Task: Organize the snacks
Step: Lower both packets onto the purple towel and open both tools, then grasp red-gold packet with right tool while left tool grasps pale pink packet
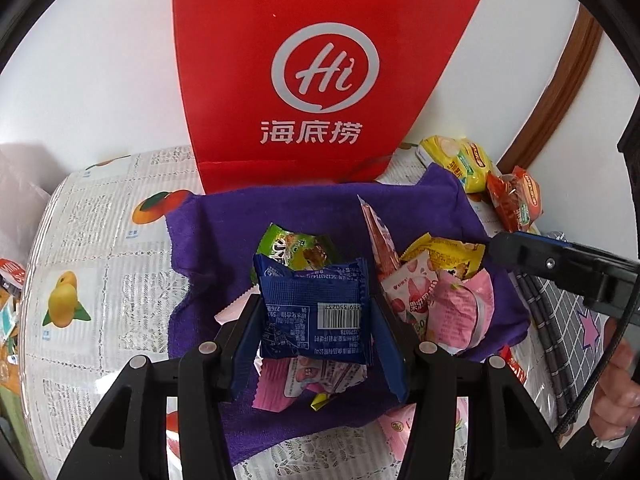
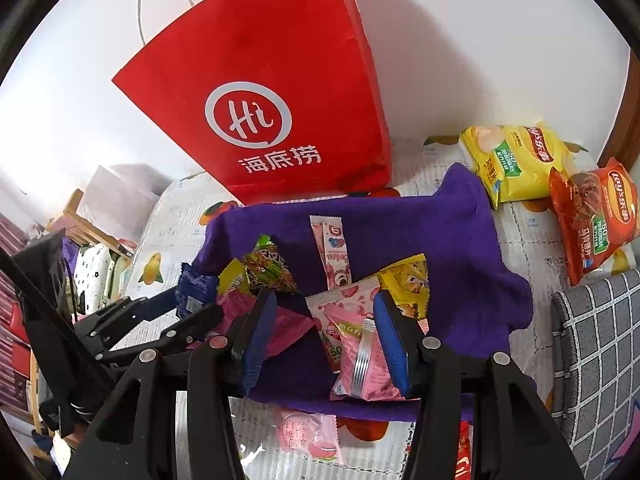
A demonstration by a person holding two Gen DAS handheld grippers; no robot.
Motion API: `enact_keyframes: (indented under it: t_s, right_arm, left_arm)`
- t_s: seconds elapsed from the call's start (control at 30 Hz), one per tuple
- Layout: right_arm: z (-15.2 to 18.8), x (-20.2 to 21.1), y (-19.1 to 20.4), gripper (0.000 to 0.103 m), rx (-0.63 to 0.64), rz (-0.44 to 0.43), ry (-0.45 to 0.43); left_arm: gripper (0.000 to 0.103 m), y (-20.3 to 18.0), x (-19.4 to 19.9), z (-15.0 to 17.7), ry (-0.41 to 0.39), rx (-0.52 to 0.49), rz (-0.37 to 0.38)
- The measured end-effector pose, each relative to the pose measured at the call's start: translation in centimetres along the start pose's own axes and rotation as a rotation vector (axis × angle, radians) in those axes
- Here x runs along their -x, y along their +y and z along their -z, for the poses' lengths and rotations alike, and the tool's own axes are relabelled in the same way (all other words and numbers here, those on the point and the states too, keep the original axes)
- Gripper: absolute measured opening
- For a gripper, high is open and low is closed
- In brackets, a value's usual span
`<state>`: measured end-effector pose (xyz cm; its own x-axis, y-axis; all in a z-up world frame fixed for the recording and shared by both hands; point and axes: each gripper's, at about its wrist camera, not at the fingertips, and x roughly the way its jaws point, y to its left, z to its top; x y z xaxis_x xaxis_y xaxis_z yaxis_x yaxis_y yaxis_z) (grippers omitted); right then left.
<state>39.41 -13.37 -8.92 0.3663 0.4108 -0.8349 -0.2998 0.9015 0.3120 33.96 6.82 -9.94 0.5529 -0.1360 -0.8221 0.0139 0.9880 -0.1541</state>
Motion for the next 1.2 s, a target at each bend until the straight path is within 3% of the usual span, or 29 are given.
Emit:
enact_keyframes:
  t_s: [0.37,0.43,0.5,1.0,1.2]
  right_arm:
    - [0.3,-0.2,0.5,0.050,0.023,-0.002,0.010]
    - [0.3,-0.2,0.4,0.050,0.022,0.001,0.010]
    - [0.2,-0.2,0.2,0.050,0.016,0.002,0.010]
    - [0.2,1.7,0.5,0.050,0.047,0.108,-0.055]
    - [3.3,3.3,0.3,0.050,0.049,0.122,-0.079]
  left_arm:
    - [0.056,0.7,-0.6,0.0,0.008,0.036,0.012]
    - [0.068,0.8,-0.5,-0.1,0.010,0.048,0.030]
    - [0.072,0.7,-0.3,-0.1,0.004,0.041,0.023]
    - [0.072,0.5,1.6,-0.4,-0.054,0.043,0.005]
    - [0.072,-0.4,3.0,-0.2,-0.085,0.021,-0.008]
